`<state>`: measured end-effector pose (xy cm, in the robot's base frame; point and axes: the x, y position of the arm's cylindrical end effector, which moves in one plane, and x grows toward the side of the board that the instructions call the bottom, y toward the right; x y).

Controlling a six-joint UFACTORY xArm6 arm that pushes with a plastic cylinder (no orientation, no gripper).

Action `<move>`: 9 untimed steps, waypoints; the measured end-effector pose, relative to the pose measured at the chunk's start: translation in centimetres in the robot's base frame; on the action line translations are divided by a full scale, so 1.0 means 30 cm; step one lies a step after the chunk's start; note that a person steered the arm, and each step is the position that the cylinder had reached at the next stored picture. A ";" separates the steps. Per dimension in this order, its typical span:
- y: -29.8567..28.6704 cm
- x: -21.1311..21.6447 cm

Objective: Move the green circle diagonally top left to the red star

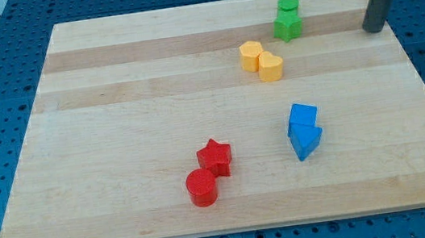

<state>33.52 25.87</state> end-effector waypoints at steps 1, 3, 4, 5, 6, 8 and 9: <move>-0.065 0.080; -0.015 0.054; -0.015 -0.041; -0.006 -0.043; -0.006 -0.043; 0.064 -0.038; 0.095 -0.173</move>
<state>28.33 28.72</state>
